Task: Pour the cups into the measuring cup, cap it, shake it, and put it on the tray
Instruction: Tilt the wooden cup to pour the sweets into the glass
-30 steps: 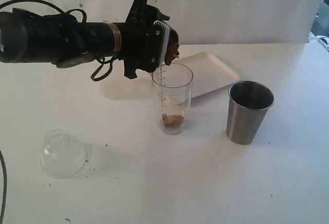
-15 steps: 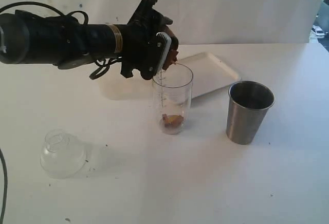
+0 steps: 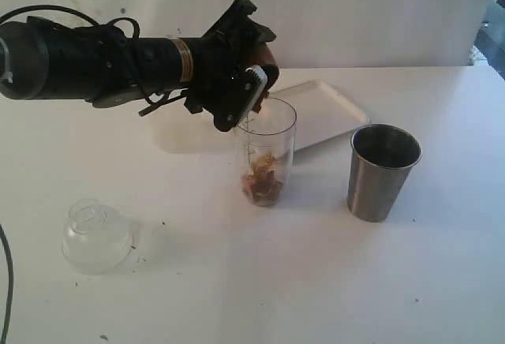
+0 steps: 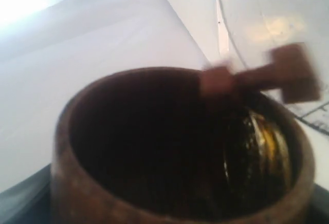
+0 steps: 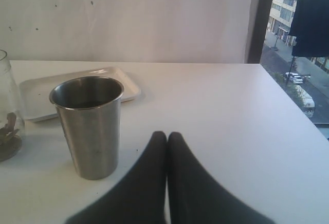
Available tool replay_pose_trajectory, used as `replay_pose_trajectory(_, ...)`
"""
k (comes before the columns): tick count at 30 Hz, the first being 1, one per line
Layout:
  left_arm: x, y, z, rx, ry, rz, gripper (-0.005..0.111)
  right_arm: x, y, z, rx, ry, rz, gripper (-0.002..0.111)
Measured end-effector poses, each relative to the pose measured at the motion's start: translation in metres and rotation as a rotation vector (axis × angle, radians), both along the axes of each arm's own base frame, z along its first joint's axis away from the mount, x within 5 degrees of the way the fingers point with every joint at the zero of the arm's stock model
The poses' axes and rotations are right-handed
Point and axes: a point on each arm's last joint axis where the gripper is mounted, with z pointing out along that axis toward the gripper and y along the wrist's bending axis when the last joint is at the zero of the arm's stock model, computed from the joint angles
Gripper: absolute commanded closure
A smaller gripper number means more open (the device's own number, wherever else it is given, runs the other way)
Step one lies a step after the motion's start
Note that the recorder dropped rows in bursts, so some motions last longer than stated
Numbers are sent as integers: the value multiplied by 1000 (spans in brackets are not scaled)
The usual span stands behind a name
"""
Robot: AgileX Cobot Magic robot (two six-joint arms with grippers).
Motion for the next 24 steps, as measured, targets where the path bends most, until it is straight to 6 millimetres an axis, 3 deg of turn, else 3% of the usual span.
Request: replay_pose_trajectory(24, -1, -4, 6, 120, -211, -97, 107, 0, 0, 0, 0, 0, 0, 108)
